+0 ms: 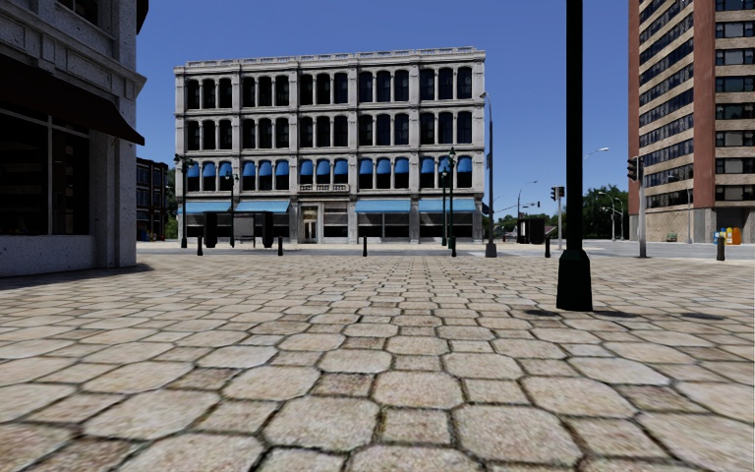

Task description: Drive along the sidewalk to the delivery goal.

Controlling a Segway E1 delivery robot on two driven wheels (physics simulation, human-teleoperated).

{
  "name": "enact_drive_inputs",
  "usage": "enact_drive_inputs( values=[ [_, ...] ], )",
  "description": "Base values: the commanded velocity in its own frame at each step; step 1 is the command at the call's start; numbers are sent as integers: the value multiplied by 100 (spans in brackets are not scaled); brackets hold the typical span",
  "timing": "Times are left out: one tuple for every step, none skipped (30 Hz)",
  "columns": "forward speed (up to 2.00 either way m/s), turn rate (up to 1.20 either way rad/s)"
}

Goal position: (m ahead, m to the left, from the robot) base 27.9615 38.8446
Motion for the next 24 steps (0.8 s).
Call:
enact_drive_inputs(
  values=[
    [0,0],
    [0,0],
    [0,0],
    [0,0],
    [0,0],
    [0,0],
    [0,0],
    [0,0],
    [0,0],
    [0,0],
    [0,0],
    [0,0],
    [0,0],
    [0,0],
    [0,0],
    [0,0],
    [0,0],
    [0,0],
    [0,0],
    [0,0],
    [0,0],
    [0,0],
    [0,0],
    [0,0]
  ],
)
